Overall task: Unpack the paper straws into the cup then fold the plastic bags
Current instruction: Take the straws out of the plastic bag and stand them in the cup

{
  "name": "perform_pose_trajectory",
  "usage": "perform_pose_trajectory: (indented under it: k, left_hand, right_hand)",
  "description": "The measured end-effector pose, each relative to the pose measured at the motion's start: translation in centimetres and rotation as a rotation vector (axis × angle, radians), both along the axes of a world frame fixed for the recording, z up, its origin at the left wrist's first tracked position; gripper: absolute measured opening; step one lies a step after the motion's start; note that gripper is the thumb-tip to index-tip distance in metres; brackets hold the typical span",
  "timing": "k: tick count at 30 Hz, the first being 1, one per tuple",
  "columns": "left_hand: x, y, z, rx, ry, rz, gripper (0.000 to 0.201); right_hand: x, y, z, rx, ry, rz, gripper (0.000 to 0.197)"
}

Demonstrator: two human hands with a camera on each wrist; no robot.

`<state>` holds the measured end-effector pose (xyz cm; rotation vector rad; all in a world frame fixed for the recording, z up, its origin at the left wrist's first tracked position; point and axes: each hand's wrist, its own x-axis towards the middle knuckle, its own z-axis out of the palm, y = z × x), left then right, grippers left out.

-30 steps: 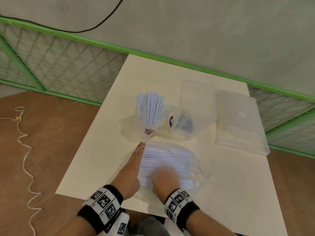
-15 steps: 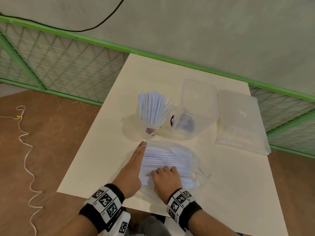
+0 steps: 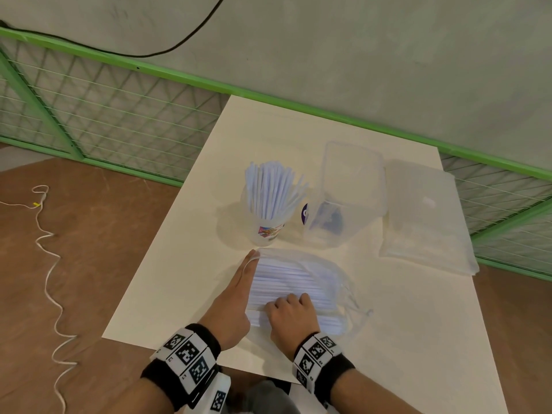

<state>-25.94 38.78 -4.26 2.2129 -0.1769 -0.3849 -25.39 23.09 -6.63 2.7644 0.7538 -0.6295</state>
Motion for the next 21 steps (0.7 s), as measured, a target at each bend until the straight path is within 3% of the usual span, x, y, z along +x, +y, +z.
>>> perform_pose_trajectory:
  k: [4, 17, 21]
  left_hand:
    - [0.2, -0.1, -0.1, -0.004, 0.011, 0.001, 0.11]
    - [0.5, 0.1, 0.0, 0.002, 0.027, 0.001, 0.111]
    - [0.6, 0.2, 0.0, 0.012, 0.023, 0.004, 0.111]
  right_hand:
    - [0.6, -0.1, -0.4, 0.047, -0.035, 0.028, 0.025]
    - [0.3, -0.6, -0.7, 0.137, -0.033, 0.021, 0.019]
    - [-0.2, -1.1, -0.7, 0.18, -0.066, -0.002, 0.027]
